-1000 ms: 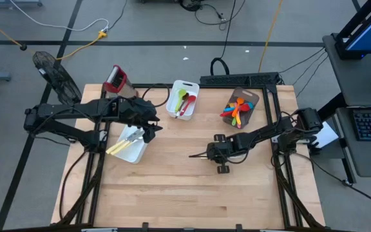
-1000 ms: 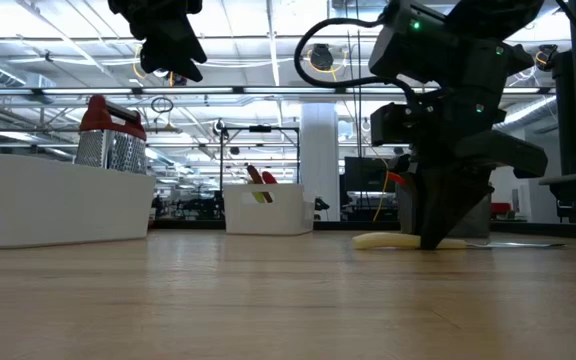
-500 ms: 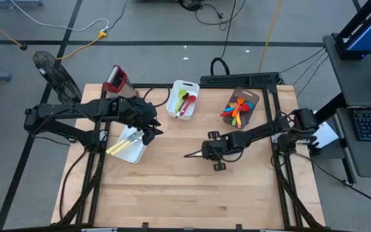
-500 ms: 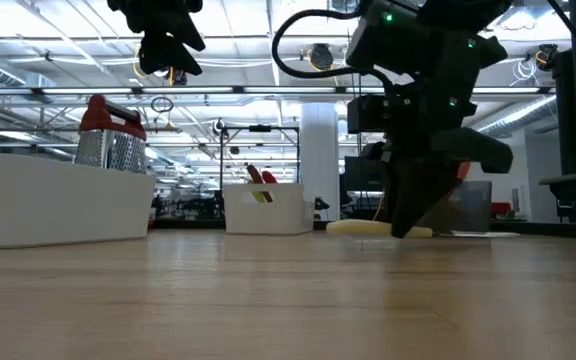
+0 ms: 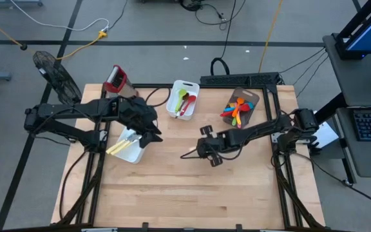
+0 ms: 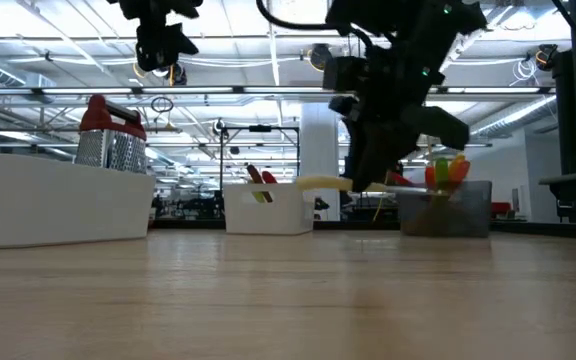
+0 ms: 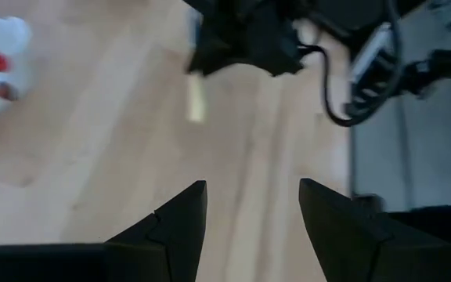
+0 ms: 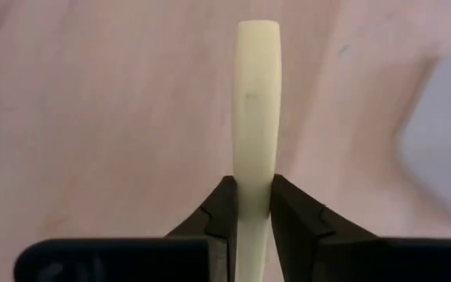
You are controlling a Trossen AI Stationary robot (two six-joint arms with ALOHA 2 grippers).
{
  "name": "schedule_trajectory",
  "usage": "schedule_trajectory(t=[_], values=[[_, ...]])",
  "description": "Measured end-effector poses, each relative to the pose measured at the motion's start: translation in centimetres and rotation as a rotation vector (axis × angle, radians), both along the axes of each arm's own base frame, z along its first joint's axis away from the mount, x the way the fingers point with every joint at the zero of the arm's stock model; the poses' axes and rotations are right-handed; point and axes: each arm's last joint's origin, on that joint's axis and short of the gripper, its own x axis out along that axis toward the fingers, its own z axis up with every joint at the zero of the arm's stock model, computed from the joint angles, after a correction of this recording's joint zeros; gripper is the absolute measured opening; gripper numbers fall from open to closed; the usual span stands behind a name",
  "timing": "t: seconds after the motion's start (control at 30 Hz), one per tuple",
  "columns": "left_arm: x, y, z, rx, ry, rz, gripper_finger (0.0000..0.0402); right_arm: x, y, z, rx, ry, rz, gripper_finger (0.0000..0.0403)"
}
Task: Pick & Place Kitchen Items
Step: Put the yellow knife into the bottom white bin
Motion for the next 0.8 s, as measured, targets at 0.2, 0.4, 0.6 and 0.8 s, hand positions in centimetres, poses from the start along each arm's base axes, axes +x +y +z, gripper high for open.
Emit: schedule_trajectory(t=[0.2,0.4,0.6,0.8], values=[[0.3,-0.3,0.5,-0.14,-0.051,-0.059,0.0209,1.1,-0.2,2.0,-0.167,-0.048,0.062,0.0043],[0.7,-0.4,1.0,-0.223,-0.089,-0.036,0.0209,2.2,-0.4,4.0,-0.341,-0.109,0.097,0.0043],[0.6,-0.4,0.9,-0.263,-0.058,-0.009,0.0209,3.2,-0.3,5.8,-0.536,-0.173,0.117,0.0043],[0.6,-0.4,0.9,-0.262,-0.057,-0.003,0.0209,3.7,0.8,6.7,-0.697,-0.189,0.214,0.0043]])
